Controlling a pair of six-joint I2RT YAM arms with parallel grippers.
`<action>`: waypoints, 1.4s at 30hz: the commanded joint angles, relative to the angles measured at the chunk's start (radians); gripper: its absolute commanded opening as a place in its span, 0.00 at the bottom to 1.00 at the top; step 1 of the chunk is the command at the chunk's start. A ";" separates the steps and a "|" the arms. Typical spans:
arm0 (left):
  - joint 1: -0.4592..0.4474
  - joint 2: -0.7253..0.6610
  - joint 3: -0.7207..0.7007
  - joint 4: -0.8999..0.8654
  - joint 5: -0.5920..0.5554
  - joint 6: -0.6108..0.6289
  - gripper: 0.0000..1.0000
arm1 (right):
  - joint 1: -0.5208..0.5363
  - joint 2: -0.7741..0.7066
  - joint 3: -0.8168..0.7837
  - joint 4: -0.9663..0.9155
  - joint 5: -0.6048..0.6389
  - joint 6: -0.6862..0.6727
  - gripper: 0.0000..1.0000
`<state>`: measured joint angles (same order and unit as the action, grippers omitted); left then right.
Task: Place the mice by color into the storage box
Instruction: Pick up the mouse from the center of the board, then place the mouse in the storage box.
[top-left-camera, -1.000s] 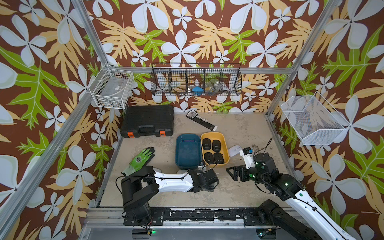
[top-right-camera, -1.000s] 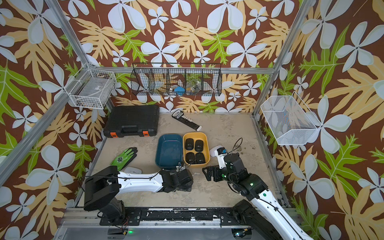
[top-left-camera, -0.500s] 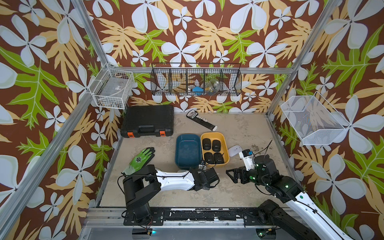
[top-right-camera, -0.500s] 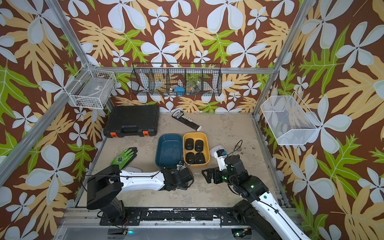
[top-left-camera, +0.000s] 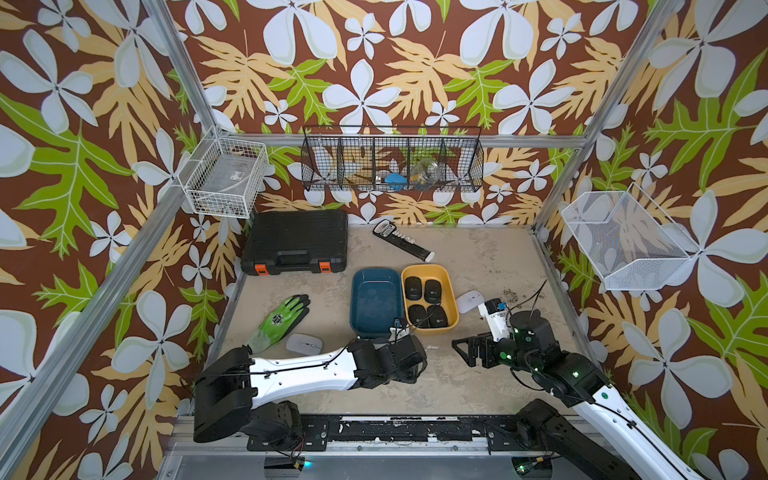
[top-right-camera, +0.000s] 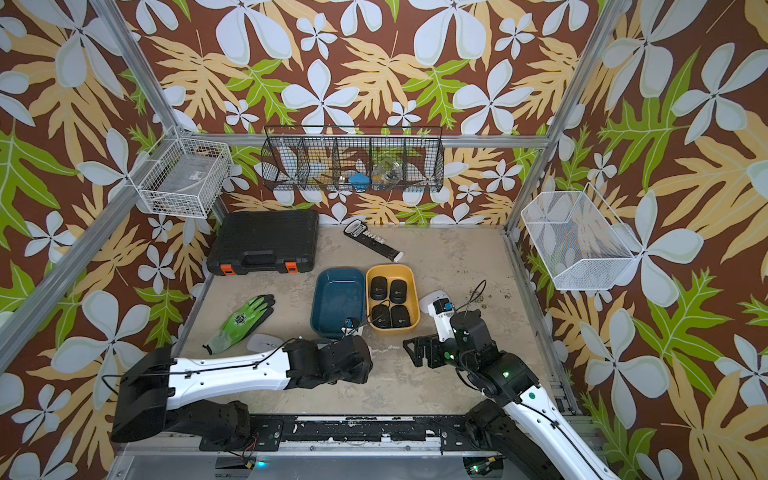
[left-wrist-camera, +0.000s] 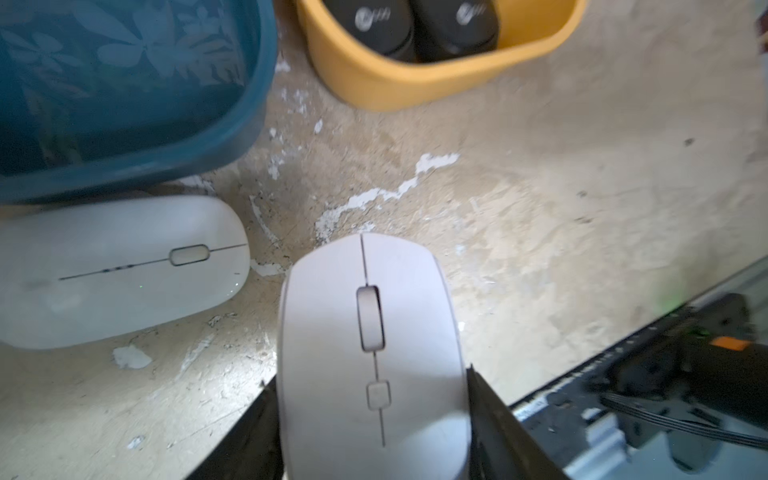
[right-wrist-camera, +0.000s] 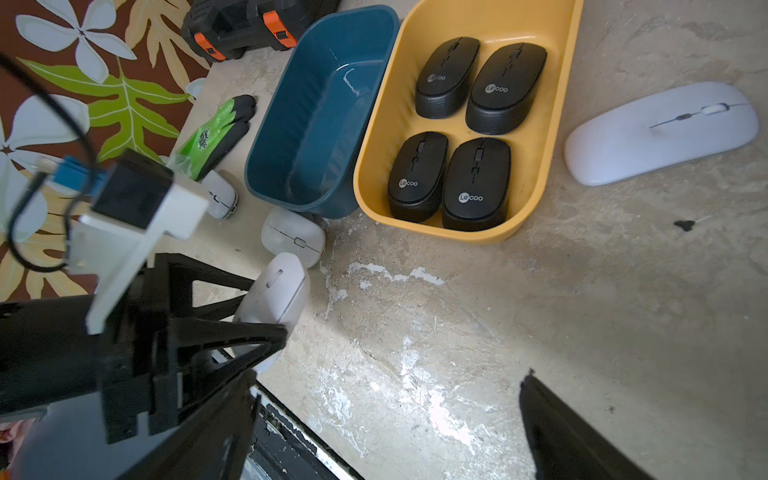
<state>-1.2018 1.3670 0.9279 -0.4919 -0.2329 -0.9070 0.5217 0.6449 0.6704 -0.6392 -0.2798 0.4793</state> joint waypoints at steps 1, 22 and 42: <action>0.033 -0.039 0.088 -0.101 -0.029 0.048 0.48 | 0.000 0.005 0.010 0.025 0.013 0.018 1.00; 0.523 0.278 0.212 0.113 0.141 0.513 0.47 | 0.000 0.050 -0.001 0.078 -0.004 0.044 1.00; 0.525 0.445 0.161 0.204 0.158 0.497 0.65 | 0.001 0.064 -0.021 0.092 0.001 0.028 1.00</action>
<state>-0.6788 1.8103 1.0912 -0.3107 -0.0780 -0.4000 0.5217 0.7082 0.6525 -0.5732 -0.2832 0.5148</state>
